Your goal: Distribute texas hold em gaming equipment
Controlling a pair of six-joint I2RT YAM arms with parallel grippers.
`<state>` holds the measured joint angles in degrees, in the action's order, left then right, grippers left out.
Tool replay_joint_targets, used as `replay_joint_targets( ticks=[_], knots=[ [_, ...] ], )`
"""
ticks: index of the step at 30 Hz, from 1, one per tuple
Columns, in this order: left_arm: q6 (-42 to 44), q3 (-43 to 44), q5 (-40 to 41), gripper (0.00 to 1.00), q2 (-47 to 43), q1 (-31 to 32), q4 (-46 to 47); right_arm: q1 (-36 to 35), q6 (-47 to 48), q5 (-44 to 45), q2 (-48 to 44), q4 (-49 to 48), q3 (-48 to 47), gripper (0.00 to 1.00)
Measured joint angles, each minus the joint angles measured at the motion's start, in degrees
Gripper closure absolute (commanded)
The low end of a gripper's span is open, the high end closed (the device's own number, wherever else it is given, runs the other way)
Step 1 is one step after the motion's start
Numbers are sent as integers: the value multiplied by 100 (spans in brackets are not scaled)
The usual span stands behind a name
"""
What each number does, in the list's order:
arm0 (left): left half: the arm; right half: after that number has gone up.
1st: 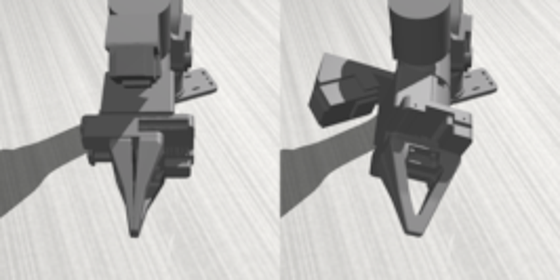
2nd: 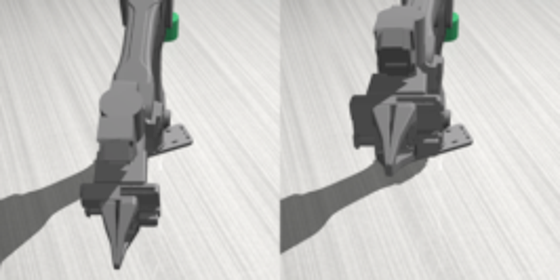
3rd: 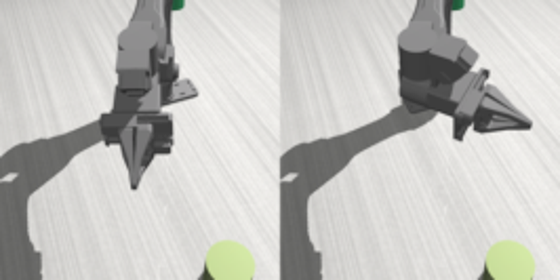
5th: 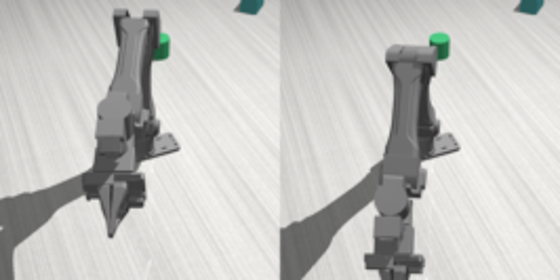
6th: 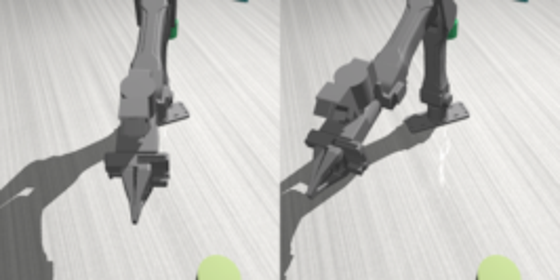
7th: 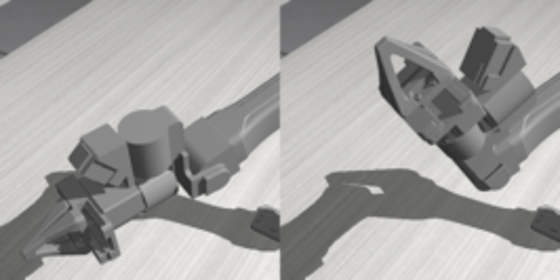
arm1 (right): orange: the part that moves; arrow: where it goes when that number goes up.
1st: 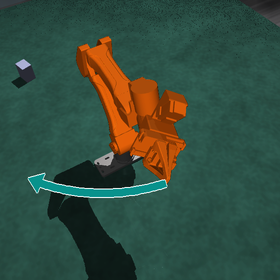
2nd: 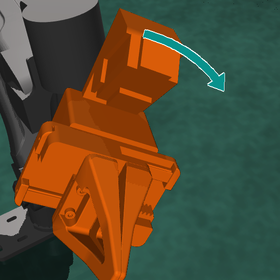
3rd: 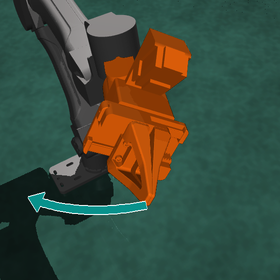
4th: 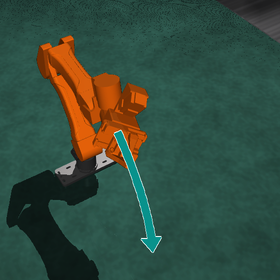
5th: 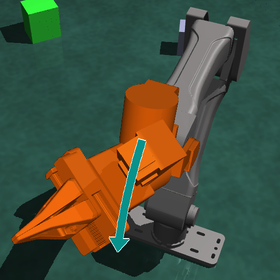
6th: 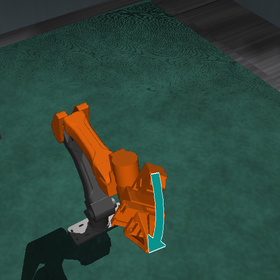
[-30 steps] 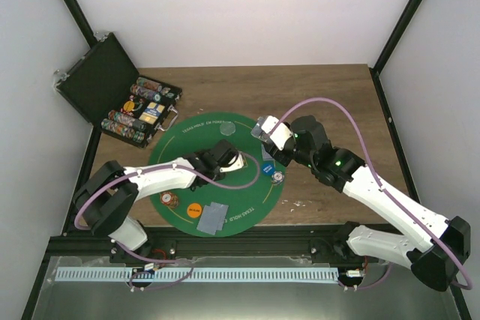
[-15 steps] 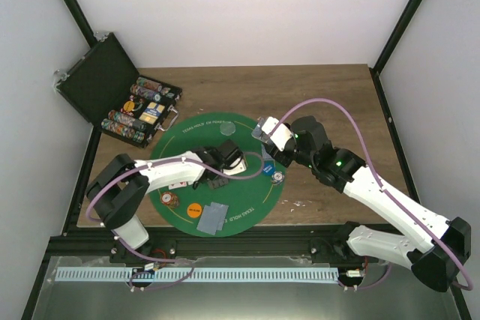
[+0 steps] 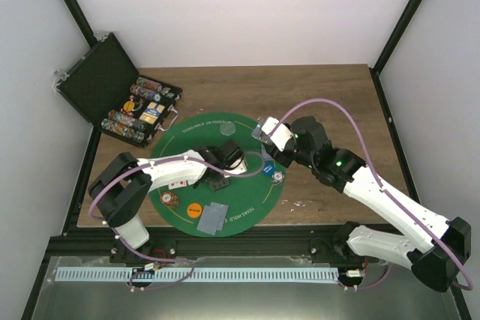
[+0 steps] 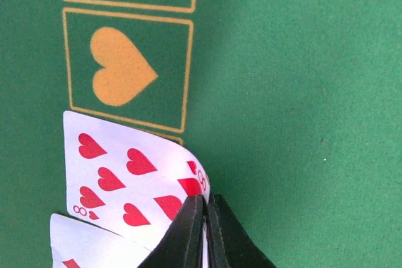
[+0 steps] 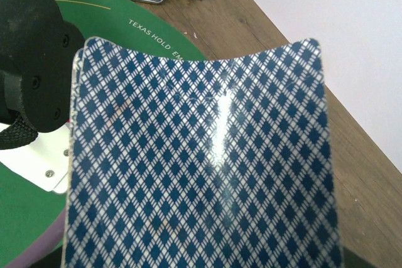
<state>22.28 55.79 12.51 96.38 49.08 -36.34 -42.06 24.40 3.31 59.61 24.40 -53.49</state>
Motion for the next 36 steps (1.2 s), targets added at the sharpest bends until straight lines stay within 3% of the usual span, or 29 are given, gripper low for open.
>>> replay_joint_targets(
  ticks=[5, 13, 18, 28, 30, 36],
  knots=[
    [-37, 7, -28, 79, 0, 0, -20, 0, 0, 0, 0, 2, 0, 50],
    [68, 7, -474, 76, -219, 0, -162, 0, 0, 39, -17, 7, 0, 50],
    [518, 59, -1357, 75, -962, -94, -603, 0, 0, 68, -33, 55, -2, 50],
    [1123, 472, -2951, 75, -1390, -1517, -1786, 0, 11, 59, -31, 74, -2, 50],
    [1045, 752, -3220, 69, -1394, -1858, -1969, 0, 22, 26, -20, 87, -7, 50],
    [144, 2350, -4806, 34, -1392, -3025, -2122, -133, 24, -129, 229, 57, -116, 50]
  ],
)
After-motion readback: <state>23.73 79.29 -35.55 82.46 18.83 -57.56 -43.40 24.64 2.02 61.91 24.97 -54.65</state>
